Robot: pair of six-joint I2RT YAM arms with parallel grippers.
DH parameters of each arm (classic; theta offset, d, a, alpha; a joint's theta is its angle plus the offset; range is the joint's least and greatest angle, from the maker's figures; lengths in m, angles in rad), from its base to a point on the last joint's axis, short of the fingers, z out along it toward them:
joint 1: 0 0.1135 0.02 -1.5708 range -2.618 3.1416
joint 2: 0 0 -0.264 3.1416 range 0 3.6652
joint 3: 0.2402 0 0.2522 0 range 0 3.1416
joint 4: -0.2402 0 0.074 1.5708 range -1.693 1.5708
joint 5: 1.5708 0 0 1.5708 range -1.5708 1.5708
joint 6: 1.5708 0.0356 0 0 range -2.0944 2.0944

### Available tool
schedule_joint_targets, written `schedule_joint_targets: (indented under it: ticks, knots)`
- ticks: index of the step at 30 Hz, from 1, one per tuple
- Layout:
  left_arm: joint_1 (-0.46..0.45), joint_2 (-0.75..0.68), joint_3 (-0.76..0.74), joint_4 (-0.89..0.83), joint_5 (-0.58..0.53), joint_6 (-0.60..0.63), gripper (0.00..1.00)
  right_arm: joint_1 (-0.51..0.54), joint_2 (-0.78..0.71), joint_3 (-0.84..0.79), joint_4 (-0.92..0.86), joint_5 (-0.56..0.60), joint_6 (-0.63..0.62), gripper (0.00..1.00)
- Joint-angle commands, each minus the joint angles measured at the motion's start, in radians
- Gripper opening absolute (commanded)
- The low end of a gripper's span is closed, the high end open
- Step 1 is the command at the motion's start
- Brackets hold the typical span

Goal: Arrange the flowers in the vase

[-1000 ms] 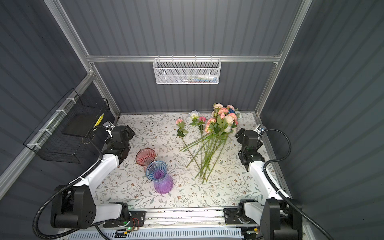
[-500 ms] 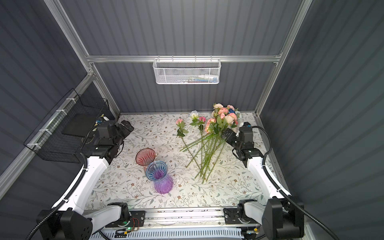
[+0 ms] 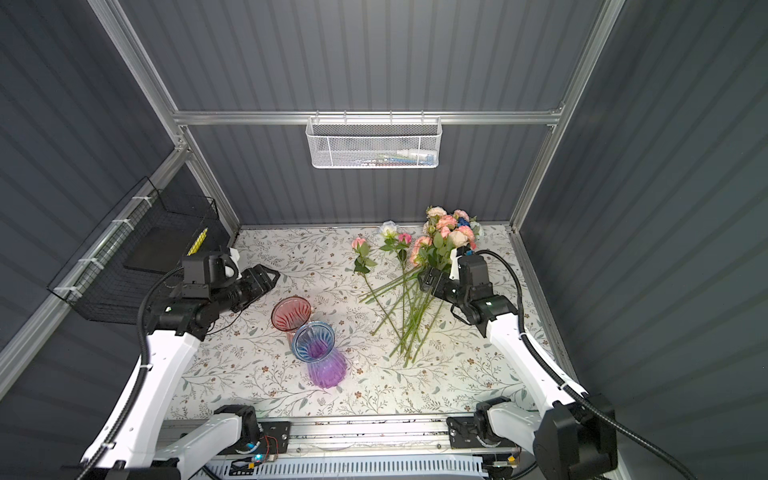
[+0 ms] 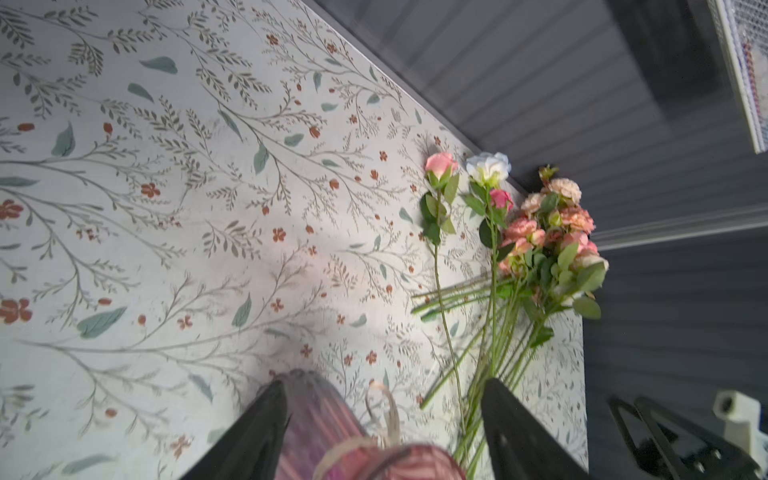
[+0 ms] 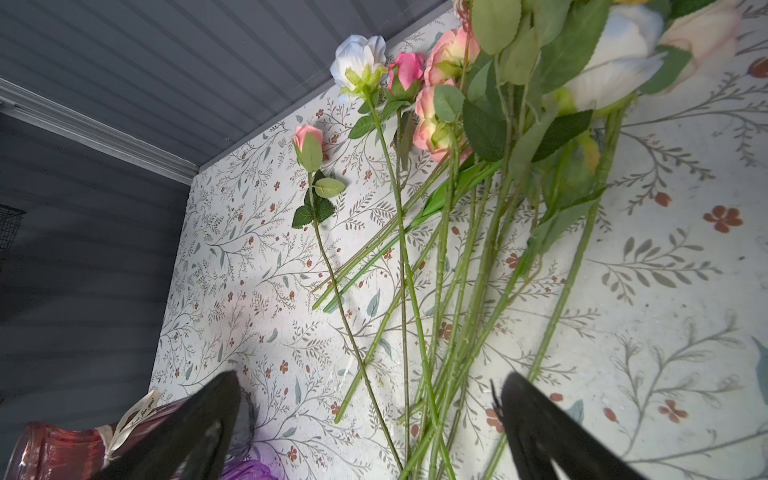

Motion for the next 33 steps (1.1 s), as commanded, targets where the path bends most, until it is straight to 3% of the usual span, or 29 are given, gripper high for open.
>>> schedule_joint_targets:
  ticks: [1,4,9,14,25,29,33]
  knots:
    - [-0.039,-0.055,0.049,-0.233,0.05,0.064,0.69,0.008,0.002,0.024,-0.023,-0.023,-0.012,0.99]
    - [-0.057,-0.097,0.02,-0.31,0.063,0.08,0.65,0.008,0.006,0.027,-0.022,-0.019,-0.011,0.99]
    - [-0.057,-0.143,-0.072,-0.295,0.11,0.089,0.65,0.009,0.02,0.035,-0.015,-0.03,-0.005,0.99]
    - [-0.059,-0.101,-0.078,-0.284,0.063,0.108,0.59,0.01,0.013,0.031,-0.012,-0.045,0.0,0.99]
    - [-0.117,0.019,-0.078,-0.237,-0.036,0.126,0.3,0.011,-0.027,-0.007,-0.027,-0.02,-0.014,0.99]
    - [-0.139,0.063,-0.067,-0.223,-0.051,0.112,0.12,0.011,-0.027,-0.019,-0.026,-0.013,-0.018,0.99]
    - [-0.139,0.105,-0.02,-0.227,-0.083,0.113,0.01,0.009,-0.059,-0.028,-0.026,-0.003,-0.021,0.99]
